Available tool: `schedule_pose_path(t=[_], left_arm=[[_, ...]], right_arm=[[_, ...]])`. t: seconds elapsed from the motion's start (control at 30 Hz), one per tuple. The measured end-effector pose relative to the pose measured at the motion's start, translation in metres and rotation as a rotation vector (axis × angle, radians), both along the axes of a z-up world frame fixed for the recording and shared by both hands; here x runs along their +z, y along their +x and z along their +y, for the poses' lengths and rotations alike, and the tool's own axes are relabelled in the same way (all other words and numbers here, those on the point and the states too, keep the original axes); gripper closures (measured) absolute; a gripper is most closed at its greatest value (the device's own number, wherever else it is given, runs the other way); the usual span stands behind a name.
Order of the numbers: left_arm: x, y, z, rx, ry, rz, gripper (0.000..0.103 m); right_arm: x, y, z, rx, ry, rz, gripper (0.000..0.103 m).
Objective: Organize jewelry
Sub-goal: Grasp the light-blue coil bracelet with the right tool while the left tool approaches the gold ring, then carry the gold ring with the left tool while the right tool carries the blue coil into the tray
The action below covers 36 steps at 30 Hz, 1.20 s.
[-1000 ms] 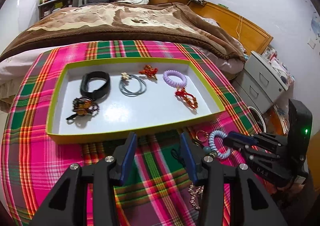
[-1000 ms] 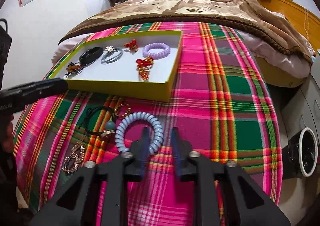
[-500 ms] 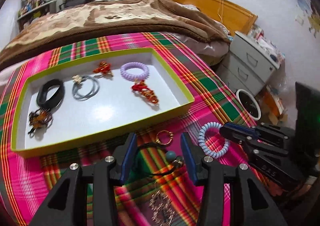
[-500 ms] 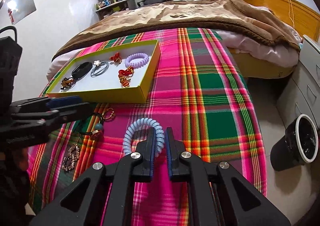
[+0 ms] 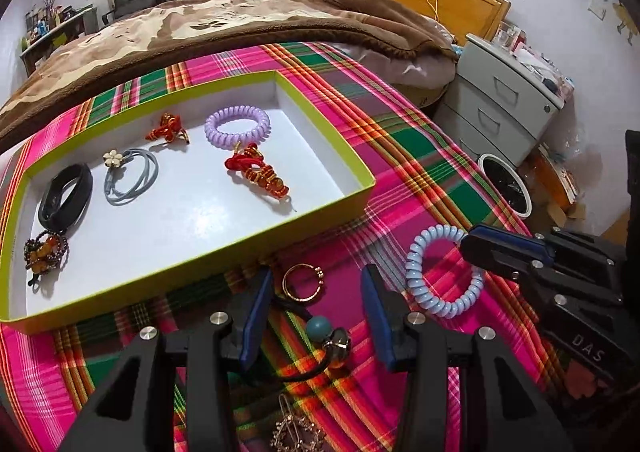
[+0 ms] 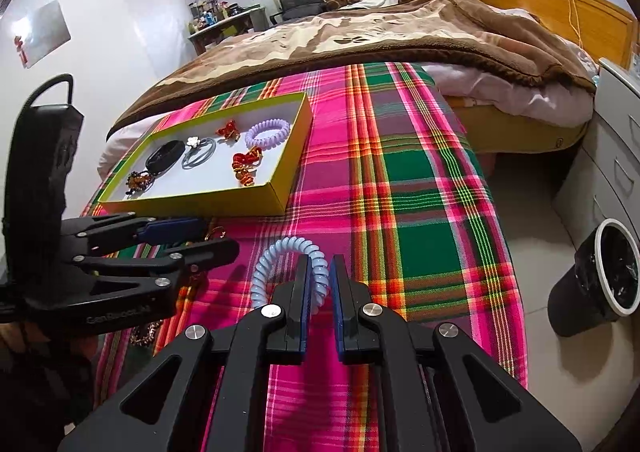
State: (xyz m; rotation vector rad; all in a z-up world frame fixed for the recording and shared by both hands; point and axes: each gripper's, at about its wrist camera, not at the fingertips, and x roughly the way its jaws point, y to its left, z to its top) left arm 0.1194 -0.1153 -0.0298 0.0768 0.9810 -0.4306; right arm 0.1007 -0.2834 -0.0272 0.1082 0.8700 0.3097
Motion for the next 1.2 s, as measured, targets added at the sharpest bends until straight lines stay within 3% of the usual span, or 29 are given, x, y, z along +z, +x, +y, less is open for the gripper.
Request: schedule_pose_path(t=[0.3, 0.87, 1.2], left_arm=[[-0.001, 0.001, -0.007, -0.015, 0.038, -0.011, 0.080], [0.022, -0.009, 0.007, 0.027, -0.019, -0.070, 0.080], [0.047, -0.006, 0.045, 0.114, -0.037, -0.130, 0.080]], right_arm=[[0.001, 0.000, -0.004, -0.005, 0.015, -0.003, 0.093], [0.011, -0.003, -0.004, -0.022, 0.024, -0.033, 0.093], [0.034, 0.005, 0.008, -0.004, 0.026, -0.081, 0.093]])
